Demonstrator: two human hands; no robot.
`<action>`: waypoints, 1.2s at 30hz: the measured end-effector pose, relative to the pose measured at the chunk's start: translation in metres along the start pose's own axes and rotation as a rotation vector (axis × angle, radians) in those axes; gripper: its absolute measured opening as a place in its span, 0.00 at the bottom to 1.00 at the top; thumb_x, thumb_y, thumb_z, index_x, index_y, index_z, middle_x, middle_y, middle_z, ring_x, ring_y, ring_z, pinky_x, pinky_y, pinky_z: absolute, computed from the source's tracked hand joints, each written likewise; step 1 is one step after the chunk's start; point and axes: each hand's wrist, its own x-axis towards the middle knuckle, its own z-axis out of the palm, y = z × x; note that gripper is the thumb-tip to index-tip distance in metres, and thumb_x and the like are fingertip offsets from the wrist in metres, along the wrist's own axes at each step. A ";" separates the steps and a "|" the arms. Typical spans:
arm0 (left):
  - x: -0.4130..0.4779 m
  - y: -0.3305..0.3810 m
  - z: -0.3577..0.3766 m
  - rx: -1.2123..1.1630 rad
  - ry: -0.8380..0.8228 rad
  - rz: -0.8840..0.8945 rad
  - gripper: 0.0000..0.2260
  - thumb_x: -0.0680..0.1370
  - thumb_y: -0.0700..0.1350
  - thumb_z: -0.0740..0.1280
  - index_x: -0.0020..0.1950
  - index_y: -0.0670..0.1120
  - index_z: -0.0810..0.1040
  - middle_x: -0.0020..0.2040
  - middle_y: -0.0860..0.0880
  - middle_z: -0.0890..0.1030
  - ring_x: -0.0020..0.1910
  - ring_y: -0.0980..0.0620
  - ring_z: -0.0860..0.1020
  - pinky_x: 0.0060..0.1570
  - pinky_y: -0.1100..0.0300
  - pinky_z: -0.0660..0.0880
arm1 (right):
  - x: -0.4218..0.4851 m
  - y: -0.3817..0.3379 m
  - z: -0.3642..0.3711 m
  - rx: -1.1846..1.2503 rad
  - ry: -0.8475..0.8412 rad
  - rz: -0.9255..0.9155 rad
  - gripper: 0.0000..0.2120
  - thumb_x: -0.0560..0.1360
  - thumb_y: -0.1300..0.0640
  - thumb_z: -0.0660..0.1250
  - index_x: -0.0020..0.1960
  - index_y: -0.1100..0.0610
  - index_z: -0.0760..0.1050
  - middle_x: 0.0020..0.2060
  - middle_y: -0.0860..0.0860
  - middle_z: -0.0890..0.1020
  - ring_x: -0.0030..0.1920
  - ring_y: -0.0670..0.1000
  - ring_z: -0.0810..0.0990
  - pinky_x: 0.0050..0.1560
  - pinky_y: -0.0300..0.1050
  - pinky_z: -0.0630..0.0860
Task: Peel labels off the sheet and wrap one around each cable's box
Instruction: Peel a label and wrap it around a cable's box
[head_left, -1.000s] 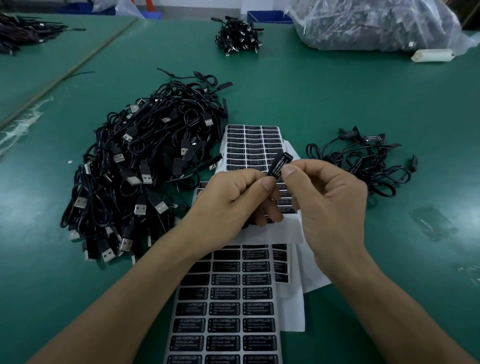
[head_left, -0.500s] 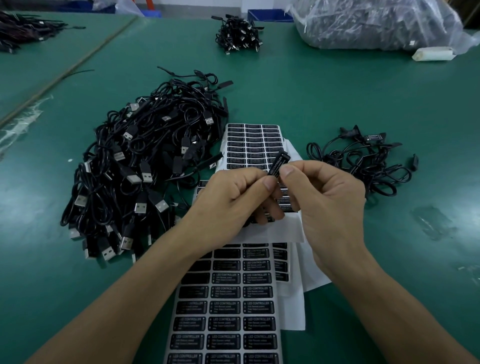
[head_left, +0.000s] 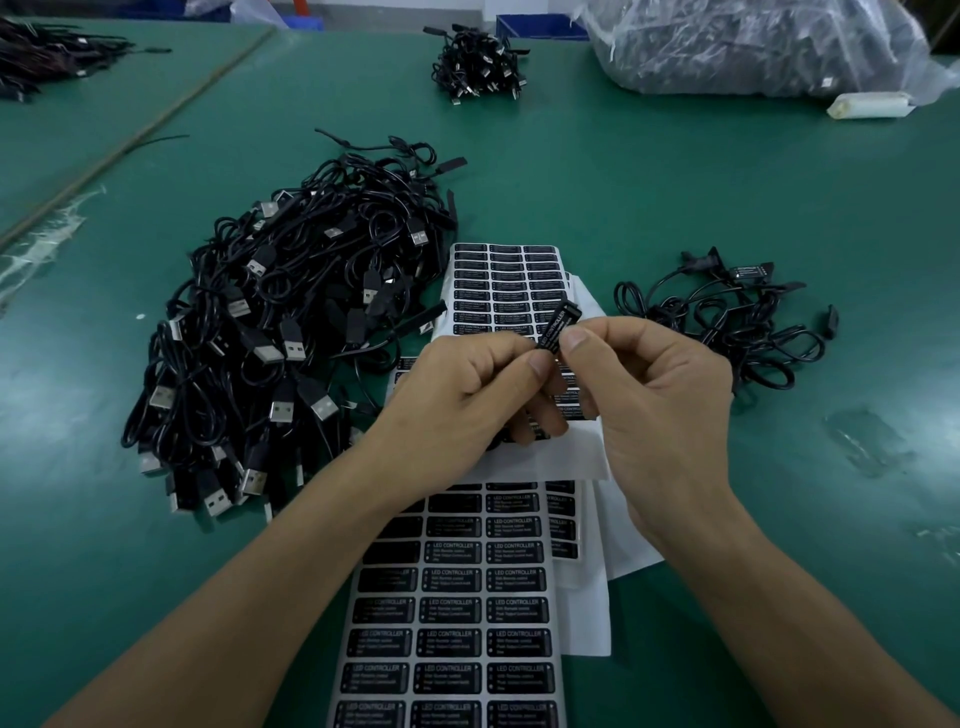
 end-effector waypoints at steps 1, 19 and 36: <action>0.000 0.000 0.000 -0.001 0.001 -0.003 0.13 0.83 0.44 0.61 0.43 0.47 0.81 0.36 0.49 0.85 0.33 0.53 0.81 0.37 0.63 0.77 | 0.000 0.000 0.000 -0.003 0.001 0.003 0.09 0.77 0.65 0.69 0.38 0.58 0.80 0.25 0.42 0.78 0.26 0.40 0.74 0.31 0.31 0.72; 0.000 -0.001 0.000 0.011 0.000 0.001 0.13 0.85 0.41 0.61 0.43 0.46 0.81 0.36 0.49 0.86 0.33 0.56 0.81 0.36 0.65 0.76 | 0.000 -0.001 0.000 0.017 -0.010 0.010 0.09 0.78 0.66 0.68 0.39 0.60 0.80 0.24 0.41 0.77 0.25 0.40 0.74 0.31 0.30 0.71; 0.001 -0.003 -0.001 0.036 0.022 0.018 0.14 0.84 0.39 0.61 0.41 0.38 0.80 0.34 0.50 0.84 0.34 0.53 0.82 0.36 0.63 0.76 | -0.003 -0.002 0.000 -0.097 0.015 -0.059 0.08 0.75 0.64 0.72 0.40 0.55 0.83 0.32 0.52 0.84 0.31 0.53 0.82 0.33 0.41 0.81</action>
